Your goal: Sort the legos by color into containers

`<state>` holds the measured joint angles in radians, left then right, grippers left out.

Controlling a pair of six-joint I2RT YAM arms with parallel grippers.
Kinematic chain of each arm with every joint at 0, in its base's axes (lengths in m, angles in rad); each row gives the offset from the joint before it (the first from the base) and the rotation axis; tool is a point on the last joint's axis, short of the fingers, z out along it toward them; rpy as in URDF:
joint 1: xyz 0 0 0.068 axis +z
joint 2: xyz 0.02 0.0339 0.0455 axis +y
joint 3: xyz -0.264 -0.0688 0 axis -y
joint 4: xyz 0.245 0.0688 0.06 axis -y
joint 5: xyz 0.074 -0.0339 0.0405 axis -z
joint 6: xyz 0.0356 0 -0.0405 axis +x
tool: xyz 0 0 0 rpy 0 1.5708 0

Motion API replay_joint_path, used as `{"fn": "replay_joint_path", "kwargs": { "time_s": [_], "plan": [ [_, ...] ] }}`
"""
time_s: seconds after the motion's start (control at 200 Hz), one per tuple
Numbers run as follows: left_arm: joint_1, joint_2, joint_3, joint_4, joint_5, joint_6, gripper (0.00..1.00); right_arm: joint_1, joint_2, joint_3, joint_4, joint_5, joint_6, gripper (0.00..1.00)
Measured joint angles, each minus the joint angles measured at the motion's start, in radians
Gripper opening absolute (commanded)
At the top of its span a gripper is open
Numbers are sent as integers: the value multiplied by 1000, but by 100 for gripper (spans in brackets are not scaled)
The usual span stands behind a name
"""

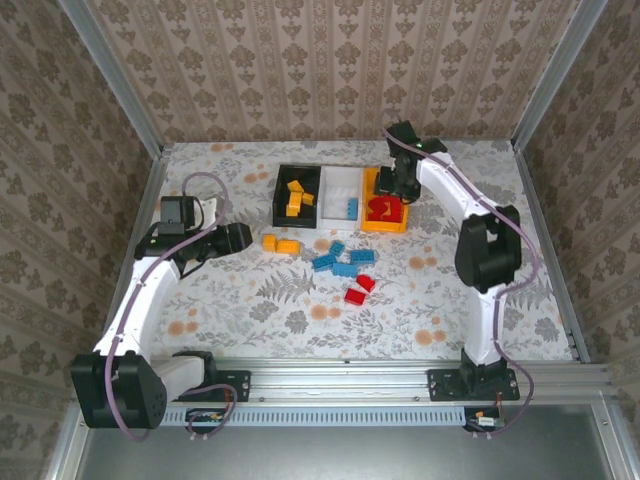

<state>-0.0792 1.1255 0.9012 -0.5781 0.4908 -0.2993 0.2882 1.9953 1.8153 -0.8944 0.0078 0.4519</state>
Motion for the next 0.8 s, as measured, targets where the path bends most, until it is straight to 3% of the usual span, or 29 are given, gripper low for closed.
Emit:
{"fn": "replay_joint_path", "kwargs": {
  "time_s": [0.21, 0.36, 0.615, 0.8],
  "plan": [
    [-27, 3, -2, 15, 84, -8, 80, 113, -357, -267, 7, 25, 50, 64],
    [-50, 2, -3, 23, 105, -5, 92, 124, -538, -457, 17, 27, 88, 67],
    [-135, 13, -2, 19, 73, 8, 100, 145, -652, -622, 26, 7, 106, 70],
    [-314, 93, 23, -20, -50, 13, 100, 186, -671, -675, 41, -31, 104, 70]
  ]
}}
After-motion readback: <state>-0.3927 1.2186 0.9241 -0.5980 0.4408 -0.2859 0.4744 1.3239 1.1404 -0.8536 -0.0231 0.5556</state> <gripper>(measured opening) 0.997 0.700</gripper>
